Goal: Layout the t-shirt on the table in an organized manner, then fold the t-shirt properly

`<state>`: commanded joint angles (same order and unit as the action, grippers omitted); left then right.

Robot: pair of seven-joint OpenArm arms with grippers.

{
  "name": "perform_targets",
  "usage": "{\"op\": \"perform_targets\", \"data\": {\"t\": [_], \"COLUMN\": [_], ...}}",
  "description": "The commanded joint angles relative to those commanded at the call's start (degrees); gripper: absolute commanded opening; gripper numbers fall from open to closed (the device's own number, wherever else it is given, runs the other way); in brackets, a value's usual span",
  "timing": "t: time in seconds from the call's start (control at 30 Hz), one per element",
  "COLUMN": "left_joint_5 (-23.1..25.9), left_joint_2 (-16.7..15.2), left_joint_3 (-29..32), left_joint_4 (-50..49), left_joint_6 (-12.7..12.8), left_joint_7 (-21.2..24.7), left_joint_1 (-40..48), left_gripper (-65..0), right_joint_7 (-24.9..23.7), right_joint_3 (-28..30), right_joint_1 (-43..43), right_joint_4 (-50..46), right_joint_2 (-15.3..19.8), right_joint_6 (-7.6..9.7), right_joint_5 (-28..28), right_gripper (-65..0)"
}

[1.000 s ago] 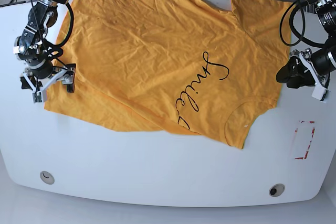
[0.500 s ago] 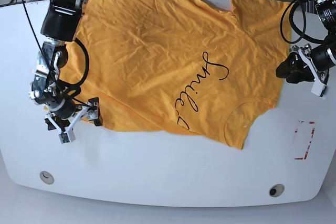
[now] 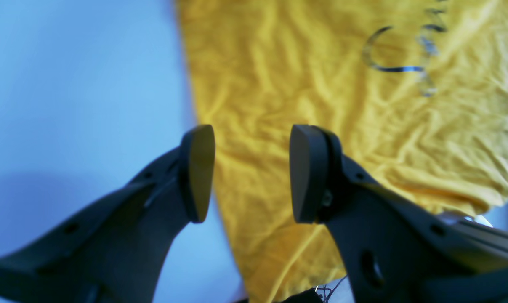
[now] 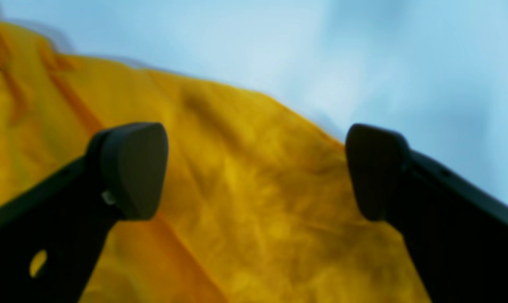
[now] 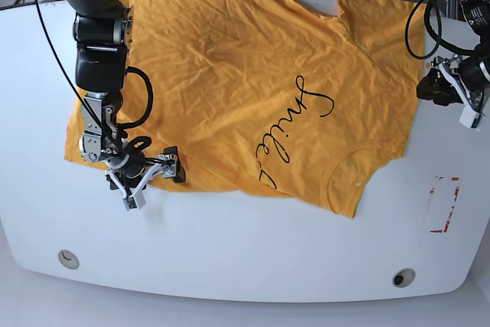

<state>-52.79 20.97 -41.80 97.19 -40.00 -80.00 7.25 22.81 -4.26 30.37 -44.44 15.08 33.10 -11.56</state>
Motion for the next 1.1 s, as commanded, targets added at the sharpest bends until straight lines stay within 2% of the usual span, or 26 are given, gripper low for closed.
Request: {"op": "perform_targets", "data": {"t": [0.27, 0.43, 0.57, 0.73, 0.97, 1.1], "left_joint_5": [7.5, 12.7, 16.0, 18.5, 22.3, 22.7], "left_joint_2": [-3.9, -6.1, -7.7, -8.3, -8.1, -8.0], "left_joint_3": [-4.7, -4.9, -4.7, -3.6, -2.1, -1.8], "left_joint_4": [0.0, 0.0, 0.0, -1.0, -7.5, -10.1], "left_joint_6": [0.0, 0.0, 0.0, 0.0, 0.0, 0.0], "left_joint_7": [0.0, 0.0, 2.9, 4.8, 8.9, 9.2], "left_joint_1": [1.1, 1.0, 1.1, 1.1, 1.1, 1.1], "left_gripper": [-37.6, -37.6, -37.6, -37.5, -37.5, -37.5], "right_joint_7": [-1.8, -1.8, -1.8, -1.8, -1.8, -1.8], "right_joint_3": [1.7, 1.6, 1.6, 1.6, 1.6, 1.6], "right_joint_1": [-1.8, -2.4, -3.3, -3.4, -3.4, -3.4], "right_joint_4": [0.5, 0.5, 0.4, 0.4, 0.4, 0.4], "right_joint_2": [-0.1, -0.2, -0.2, -0.2, -0.2, -0.2], "right_joint_6": [0.00, 0.00, 0.00, 0.00, 0.09, 0.09], "right_joint_5": [-0.3, -0.3, -0.3, -0.3, -0.3, -0.3], "right_gripper": [0.0, 0.0, 0.0, 0.0, 0.0, 0.0]}}
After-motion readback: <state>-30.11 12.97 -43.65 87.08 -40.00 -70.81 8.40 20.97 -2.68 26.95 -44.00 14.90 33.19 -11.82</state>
